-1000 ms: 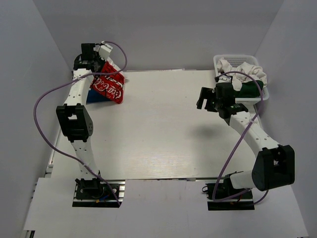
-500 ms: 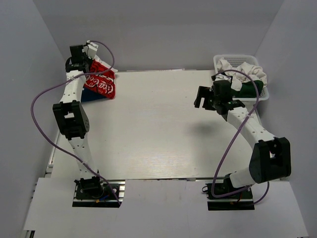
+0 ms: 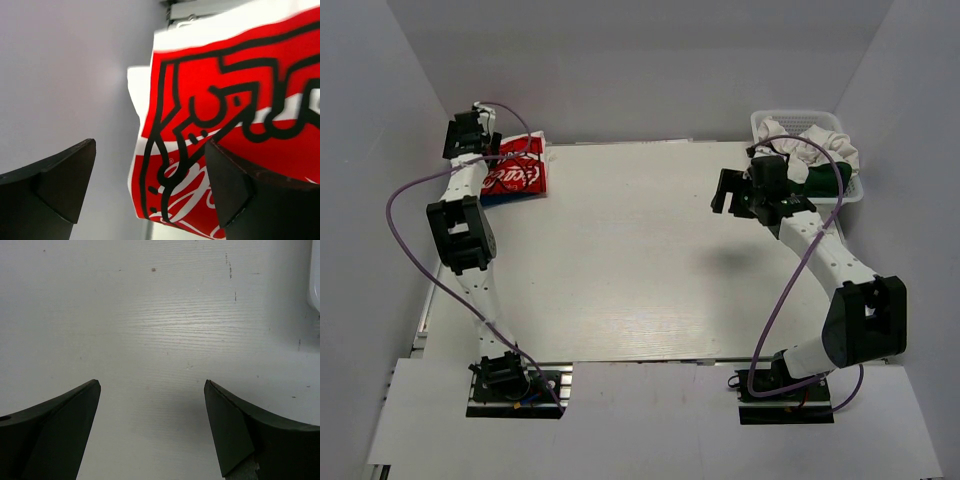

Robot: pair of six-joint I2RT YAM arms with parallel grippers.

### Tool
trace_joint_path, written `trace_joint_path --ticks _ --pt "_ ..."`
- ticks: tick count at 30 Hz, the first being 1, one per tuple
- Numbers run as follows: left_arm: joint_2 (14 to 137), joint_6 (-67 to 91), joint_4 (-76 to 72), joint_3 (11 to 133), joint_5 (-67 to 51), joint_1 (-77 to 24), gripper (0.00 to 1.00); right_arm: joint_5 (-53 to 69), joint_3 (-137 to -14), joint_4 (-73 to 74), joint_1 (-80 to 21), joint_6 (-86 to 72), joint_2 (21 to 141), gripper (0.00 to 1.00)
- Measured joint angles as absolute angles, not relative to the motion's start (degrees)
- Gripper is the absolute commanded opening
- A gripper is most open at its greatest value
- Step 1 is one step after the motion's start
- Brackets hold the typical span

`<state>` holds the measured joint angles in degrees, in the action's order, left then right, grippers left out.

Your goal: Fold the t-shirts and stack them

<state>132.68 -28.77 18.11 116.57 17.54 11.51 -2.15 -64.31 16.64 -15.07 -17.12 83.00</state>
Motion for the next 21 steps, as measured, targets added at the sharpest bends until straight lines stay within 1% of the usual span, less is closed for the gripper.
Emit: trace_joint_path --ticks 4,7,10,12,14,17,19,21 --pt "132.8 -23.7 19.1 117.3 19.7 12.3 1.0 -1.8 -64.6 16.7 -15.1 -17.1 83.0 0.9" --pt "132.8 -18.2 23.7 121.1 19.2 12.6 1.0 -0.9 -64.6 16.7 -15.1 -17.2 83.0 0.9" --pt "132.3 -11.6 28.0 125.8 16.3 12.9 1.0 0.0 -64.6 16.7 -15.1 -17.4 82.5 0.9" --pt "130.1 -7.1 29.8 125.4 12.6 12.9 1.0 0.3 -64.0 16.6 -15.1 -17.6 81.4 0.9" --pt "126.3 -2.4 30.4 121.6 7.9 12.6 1.0 0.6 -62.4 16.2 -15.1 -17.8 79.5 0.9" --pt "118.4 5.9 31.2 111.8 0.6 11.7 1.0 1.6 -59.2 15.7 -15.1 -18.3 76.1 0.9" --pt "111.6 10.3 27.6 101.1 -4.9 10.6 1.0 1.7 -56.7 15.4 -15.1 -18.7 73.9 0.9" --pt "104.9 13.5 25.6 90.3 -8.0 8.2 1.0 1.7 -54.2 15.2 -15.1 -19.1 71.9 0.9"
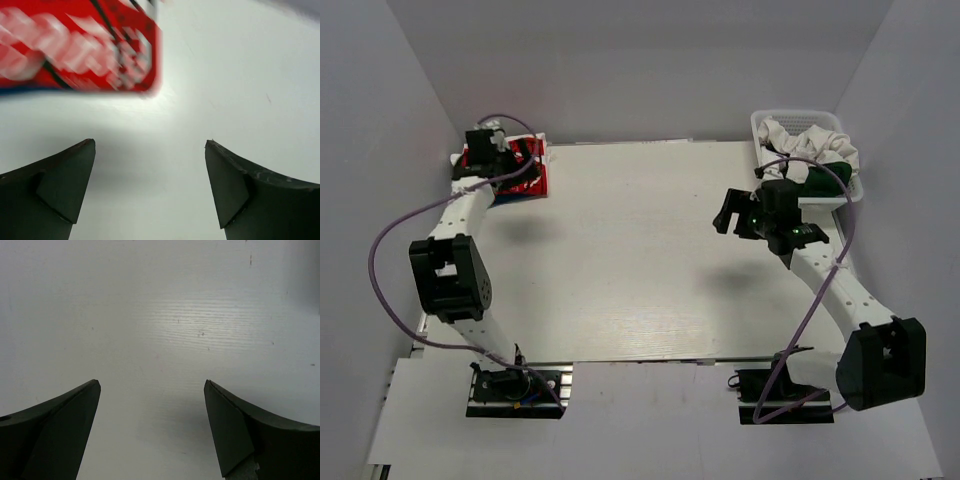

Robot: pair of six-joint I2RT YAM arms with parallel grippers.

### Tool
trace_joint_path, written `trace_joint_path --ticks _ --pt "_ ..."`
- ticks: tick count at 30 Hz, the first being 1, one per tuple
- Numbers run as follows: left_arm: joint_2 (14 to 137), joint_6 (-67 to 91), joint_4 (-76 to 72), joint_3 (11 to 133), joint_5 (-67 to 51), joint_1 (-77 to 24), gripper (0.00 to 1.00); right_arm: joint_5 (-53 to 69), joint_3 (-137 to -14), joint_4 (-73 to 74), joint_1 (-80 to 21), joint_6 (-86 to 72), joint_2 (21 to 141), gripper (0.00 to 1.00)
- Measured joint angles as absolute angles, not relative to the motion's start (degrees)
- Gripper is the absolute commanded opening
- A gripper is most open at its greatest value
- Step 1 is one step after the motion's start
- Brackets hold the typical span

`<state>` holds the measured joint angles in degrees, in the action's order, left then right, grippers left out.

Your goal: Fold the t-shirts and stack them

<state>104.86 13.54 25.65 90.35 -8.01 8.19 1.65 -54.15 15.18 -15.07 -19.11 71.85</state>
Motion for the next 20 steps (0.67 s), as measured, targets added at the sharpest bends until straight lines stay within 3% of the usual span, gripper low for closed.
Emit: trace_joint_path --ticks 10,20 --pt "75.3 24.6 21.3 51.9 -11.2 -17.1 1.0 3.7 -36.7 8.5 -15.1 -24.0 59.7 0.9" --pt "61.2 27.5 23.1 47.1 -2.0 -17.0 1.0 7.4 -32.0 1.1 -15.1 -27.2 58.4 0.9"
